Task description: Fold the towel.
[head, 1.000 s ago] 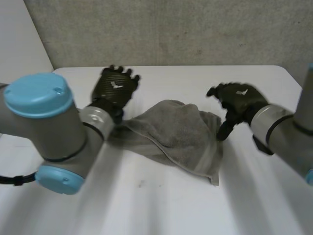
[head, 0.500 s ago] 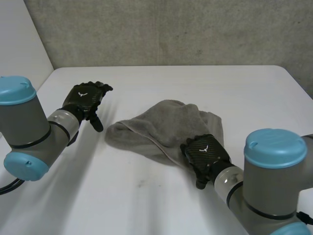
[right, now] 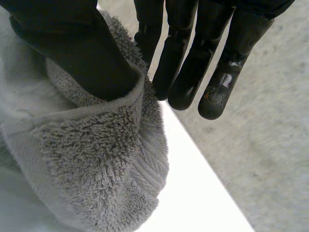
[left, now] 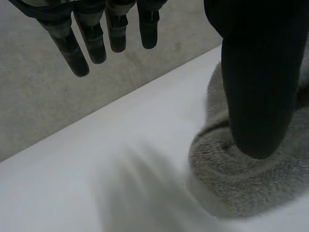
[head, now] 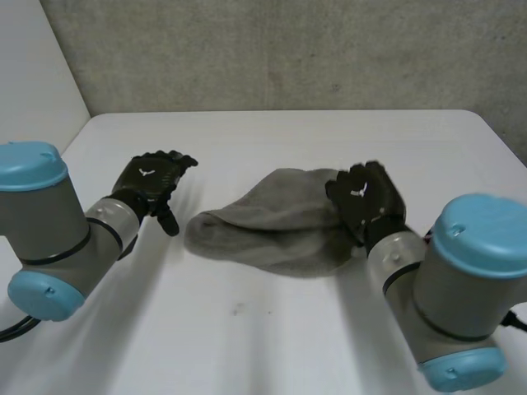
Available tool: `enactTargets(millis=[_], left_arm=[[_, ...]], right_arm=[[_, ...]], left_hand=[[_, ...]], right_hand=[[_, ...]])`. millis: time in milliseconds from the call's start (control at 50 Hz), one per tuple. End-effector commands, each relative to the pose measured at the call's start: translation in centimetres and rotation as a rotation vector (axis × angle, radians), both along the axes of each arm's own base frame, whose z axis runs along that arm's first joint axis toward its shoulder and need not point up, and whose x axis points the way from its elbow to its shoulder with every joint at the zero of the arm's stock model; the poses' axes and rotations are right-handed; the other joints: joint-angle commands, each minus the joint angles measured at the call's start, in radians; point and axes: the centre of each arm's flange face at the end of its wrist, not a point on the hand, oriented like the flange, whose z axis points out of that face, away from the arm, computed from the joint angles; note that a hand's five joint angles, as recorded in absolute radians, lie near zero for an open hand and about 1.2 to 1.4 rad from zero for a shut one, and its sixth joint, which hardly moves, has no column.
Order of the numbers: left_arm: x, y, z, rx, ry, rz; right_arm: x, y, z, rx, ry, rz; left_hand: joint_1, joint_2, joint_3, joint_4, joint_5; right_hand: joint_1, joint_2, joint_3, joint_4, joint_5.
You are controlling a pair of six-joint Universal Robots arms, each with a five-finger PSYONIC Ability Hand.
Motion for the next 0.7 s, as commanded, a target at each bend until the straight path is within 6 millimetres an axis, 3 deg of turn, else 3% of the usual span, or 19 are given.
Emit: enactTargets(millis=[20, 120, 140, 180, 340, 380, 400, 420, 440, 460, 480, 520, 640, 680, 700], left_arm=[[-1.9, 1.3, -1.0, 0.024, 0.014, -0.068], [-3.0, 1.6, -1.8, 0.035, 0.062, -0.091], [-3.3, 1.6, -2.0, 0.040, 0.081, -0.094], [-3.6, 1.5, -2.2, 0.044, 0.098, -0.095], [-5.2, 1.3, -3.4, 0.059, 0.119, -0.123], [-5.4, 1.2, -3.7, 0.064, 0.117, -0.128], [-5.5, 1.2, -4.0, 0.066, 0.115, -0.131], [-5.6, 1.0, -4.3, 0.069, 0.114, -0.131], [-5.6, 1.0, -4.3, 0.069, 0.114, -0.131], [-5.6, 0.9, -4.5, 0.069, 0.113, -0.129], [-5.6, 0.9, -4.5, 0.069, 0.113, -0.129], [-5.7, 0.6, -4.7, 0.065, 0.110, -0.124], [-5.6, 0.1, -3.0, 0.017, 0.121, -0.113], [-5.6, -0.7, 0.9, -0.103, 0.146, -0.116], [-5.6, -0.7, 0.9, -0.104, 0.146, -0.116]], right_arm=[[-0.4, 0.7, 3.7, 0.018, -0.010, 0.038], [-0.8, 1.6, 7.8, -0.023, -0.038, 0.054], [-0.8, 1.6, 7.8, -0.024, -0.039, 0.054], [-1.5, 2.0, 10.0, -0.067, -0.062, 0.045], [-2.5, 3.2, 13.5, -0.146, -0.102, 0.045], [-2.6, 3.5, 14.0, -0.155, -0.103, 0.045], [-2.8, 3.4, 14.2, -0.159, -0.103, 0.039], [-2.8, 3.4, 14.2, -0.159, -0.103, 0.038], [-3.1, 3.2, 14.4, -0.159, -0.100, 0.026], [-3.1, 3.2, 14.4, -0.159, -0.100, 0.026], [-3.5, 2.9, 14.5, -0.159, -0.096, 0.008], [-3.9, 2.5, 14.6, -0.154, -0.092, -0.006], [-4.7, 0.7, 13.5, -0.114, -0.001, 0.006], [-5.0, -1.9, 11.2, -0.051, 0.071, -0.011], [-5.0, -1.9, 11.2, -0.051, 0.072, -0.011]], left_hand=[[0.002, 0.010, 0.006, 0.009, 0.005], [-0.004, 0.004, 0.000, 0.003, -0.001], [-0.001, 0.007, 0.003, 0.005, 0.002], [0.002, 0.010, 0.005, 0.008, 0.005], [0.055, 0.062, 0.058, 0.061, 0.058], [0.134, 0.142, 0.138, 0.141, 0.137], [0.277, 0.284, 0.280, 0.283, 0.279], [0.461, 0.469, 0.465, 0.468, 0.464], [0.463, 0.471, 0.466, 0.469, 0.466], [0.693, 0.700, 0.696, 0.699, 0.695], [0.695, 0.703, 0.698, 0.701, 0.698], [1.176, 1.184, 1.180, 1.183, 1.179], [1.179, 1.187, 1.182, 1.185, 1.182], [1.179, 1.187, 1.182, 1.185, 1.182], [1.179, 1.187, 1.182, 1.185, 1.182]], right_hand=[[0.457, 0.224, 0.217, 0.207, 0.251], [0.457, 0.224, 0.217, 0.207, 0.251], [0.457, 0.224, 0.217, 0.207, 0.251], [0.457, 0.224, 0.217, 0.207, 0.251], [0.457, 0.224, 0.217, 0.207, 0.251], [0.457, 0.224, 0.217, 0.207, 0.251], [0.457, 0.224, 0.217, 0.207, 0.251], [0.457, 0.224, 0.217, 0.207, 0.251], [0.457, 0.224, 0.217, 0.207, 0.251], [0.457, 0.224, 0.217, 0.207, 0.251], [0.457, 0.224, 0.217, 0.207, 0.251], [0.457, 0.224, 0.217, 0.207, 0.251], [0.457, 0.224, 0.217, 0.207, 0.251], [0.457, 0.224, 0.217, 0.207, 0.251], [0.457, 0.224, 0.217, 0.207, 0.251]])
